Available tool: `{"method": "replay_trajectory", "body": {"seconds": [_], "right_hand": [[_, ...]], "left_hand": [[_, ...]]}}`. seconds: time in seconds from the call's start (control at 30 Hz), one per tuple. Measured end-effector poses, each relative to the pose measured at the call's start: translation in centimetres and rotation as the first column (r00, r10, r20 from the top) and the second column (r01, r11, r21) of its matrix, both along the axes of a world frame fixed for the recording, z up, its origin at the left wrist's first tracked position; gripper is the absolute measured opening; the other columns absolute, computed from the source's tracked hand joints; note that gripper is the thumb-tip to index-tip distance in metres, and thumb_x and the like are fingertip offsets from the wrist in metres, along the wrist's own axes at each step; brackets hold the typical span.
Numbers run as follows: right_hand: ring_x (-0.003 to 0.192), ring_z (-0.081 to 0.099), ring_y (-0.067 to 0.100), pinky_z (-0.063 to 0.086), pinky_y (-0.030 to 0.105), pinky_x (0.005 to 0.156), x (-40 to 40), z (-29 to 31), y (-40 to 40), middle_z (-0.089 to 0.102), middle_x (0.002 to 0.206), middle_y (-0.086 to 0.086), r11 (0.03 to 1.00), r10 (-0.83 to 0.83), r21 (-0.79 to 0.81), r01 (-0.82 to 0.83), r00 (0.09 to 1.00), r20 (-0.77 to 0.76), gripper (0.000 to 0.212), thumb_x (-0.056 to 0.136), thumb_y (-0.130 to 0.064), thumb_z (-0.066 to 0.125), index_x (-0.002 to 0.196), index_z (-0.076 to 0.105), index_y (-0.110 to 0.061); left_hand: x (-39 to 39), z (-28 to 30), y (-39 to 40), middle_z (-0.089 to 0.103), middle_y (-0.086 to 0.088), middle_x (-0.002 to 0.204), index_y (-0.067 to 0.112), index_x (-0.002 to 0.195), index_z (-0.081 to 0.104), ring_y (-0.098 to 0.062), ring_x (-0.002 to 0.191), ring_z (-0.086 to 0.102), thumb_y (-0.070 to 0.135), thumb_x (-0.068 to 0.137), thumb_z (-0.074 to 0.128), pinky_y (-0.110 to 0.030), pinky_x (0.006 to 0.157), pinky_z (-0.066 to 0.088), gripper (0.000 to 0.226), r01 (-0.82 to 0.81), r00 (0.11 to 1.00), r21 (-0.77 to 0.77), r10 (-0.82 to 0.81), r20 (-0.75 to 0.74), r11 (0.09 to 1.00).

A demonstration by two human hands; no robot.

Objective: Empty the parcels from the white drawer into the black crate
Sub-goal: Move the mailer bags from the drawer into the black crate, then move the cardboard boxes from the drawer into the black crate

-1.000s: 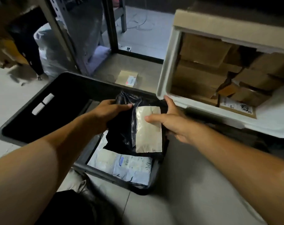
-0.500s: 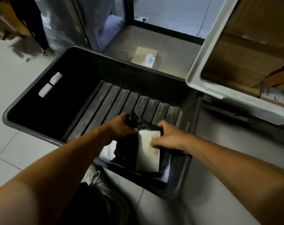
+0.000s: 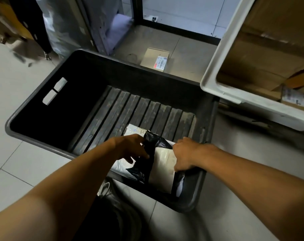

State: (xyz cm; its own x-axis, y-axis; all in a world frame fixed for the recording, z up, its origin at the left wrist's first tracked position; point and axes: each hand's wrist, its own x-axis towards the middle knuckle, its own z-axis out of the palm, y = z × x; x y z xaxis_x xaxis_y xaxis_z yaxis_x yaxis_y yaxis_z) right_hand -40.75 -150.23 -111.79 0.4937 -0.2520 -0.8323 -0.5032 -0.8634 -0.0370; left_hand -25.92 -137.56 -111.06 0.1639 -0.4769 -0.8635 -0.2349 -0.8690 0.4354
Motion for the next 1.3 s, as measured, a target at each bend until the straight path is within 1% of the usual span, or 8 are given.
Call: {"method": "replay_trajectory", "body": {"seconds": [0.13,0.3,0.53,0.67,0.9,1.07,1.17,1.3], "right_hand": [[0.138,0.035,0.036,0.025,0.062,0.117,-1.0,2.7,0.4,0.054,0.134,0.014,0.988,0.134,-0.076,-0.131,0.99,0.034,0.024,0.091,-0.033,0.065,0.106,0.061,-0.015],[0.151,0.02,0.034,0.01,0.059,0.123,-2.7,6.1,0.1,0.044,0.149,0.014,0.978,0.182,-0.139,-0.158,0.965,0.188,0.051,0.096,-0.035,0.06,0.141,0.05,-0.014],[0.156,0.004,0.029,0.006,0.055,0.123,-7.7,10.7,-1.2,0.016,0.166,0.009,0.963,0.15,-0.265,-0.047,0.911,0.385,0.073,0.098,-0.045,0.055,0.159,0.025,-0.021],[0.155,0.006,0.03,0.011,0.053,0.124,-11.5,14.5,-3.0,0.014,0.167,0.009,0.935,0.098,-0.348,0.064,0.898,0.429,0.074,0.098,-0.046,0.055,0.159,0.022,-0.021],[0.147,0.024,0.032,0.032,0.049,0.116,-19.9,19.3,-9.1,0.031,0.157,0.011,0.846,-0.054,-0.429,0.317,0.851,0.522,0.073,0.094,-0.045,0.059,0.155,0.028,-0.022],[0.144,0.031,0.034,0.04,0.045,0.11,-22.2,19.7,-13.4,0.033,0.158,0.01,0.79,-0.235,-0.293,0.539,0.707,0.668,0.077,0.093,-0.042,0.064,0.156,0.026,-0.022],[0.144,0.033,0.037,0.039,0.044,0.111,-20.6,19.8,-15.4,0.03,0.161,0.012,0.755,-0.33,-0.122,0.644,0.535,0.778,0.083,0.094,-0.038,0.065,0.16,0.018,-0.021],[0.144,0.036,0.035,0.039,0.044,0.113,-17.2,20.3,-17.8,0.032,0.159,0.013,0.719,-0.406,0.046,0.693,0.365,0.838,0.081,0.093,-0.035,0.067,0.158,0.021,-0.019]], "left_hand": [[-1.6,1.1,-0.3,0.061,-0.007,0.09,0.006,0.135,0.051,-0.015,0.068,0.055,0.012,0.096,0.063,-0.023,0.055,0.043,0.042,0.205,0.964,0.041,-0.209,0.164,0.978],[-3.2,4.4,0.3,0.058,-0.015,0.137,0.007,0.139,0.052,-0.029,0.123,0.057,0.029,0.1,0.057,-0.029,0.095,0.044,0.045,0.554,0.693,0.148,-0.552,0.464,0.819],[-5.6,9.5,-0.3,0.03,-0.012,0.158,0.02,0.157,0.02,-0.035,0.145,0.031,0.05,0.091,0.064,-0.052,0.114,0.035,0.085,0.695,0.371,0.231,-0.615,0.696,0.681],[-8.5,13.5,-3.3,0.009,-0.011,0.166,0.022,0.159,0.011,-0.036,0.152,0.007,0.054,0.091,0.06,-0.057,0.12,0.019,0.09,0.718,0.33,0.143,-0.514,0.792,0.681],[-13.3,16.5,-11.1,0.025,-0.014,0.161,0.02,0.156,0.021,-0.038,0.149,0.022,0.053,0.089,0.063,-0.057,0.116,0.031,0.086,0.79,0.329,-0.089,-0.297,0.896,0.607],[-15.4,17.2,-16.8,0.029,-0.013,0.158,0.017,0.154,0.025,-0.036,0.147,0.023,0.042,0.091,0.065,-0.052,0.119,0.026,0.079,0.709,0.487,-0.314,-0.116,0.866,0.631],[-14.9,18.2,-19.9,0.041,-0.011,0.145,0.018,0.145,0.037,-0.032,0.132,0.042,0.032,0.089,0.069,-0.048,0.112,0.038,0.067,0.529,0.681,-0.578,0.096,0.726,0.621],[-13.5,18.8,-23.2,0.044,-0.008,0.141,0.017,0.142,0.04,-0.023,0.126,0.047,0.031,0.086,0.071,-0.041,0.108,0.042,0.066,0.189,0.788,-0.801,0.399,0.469,0.567]]}}
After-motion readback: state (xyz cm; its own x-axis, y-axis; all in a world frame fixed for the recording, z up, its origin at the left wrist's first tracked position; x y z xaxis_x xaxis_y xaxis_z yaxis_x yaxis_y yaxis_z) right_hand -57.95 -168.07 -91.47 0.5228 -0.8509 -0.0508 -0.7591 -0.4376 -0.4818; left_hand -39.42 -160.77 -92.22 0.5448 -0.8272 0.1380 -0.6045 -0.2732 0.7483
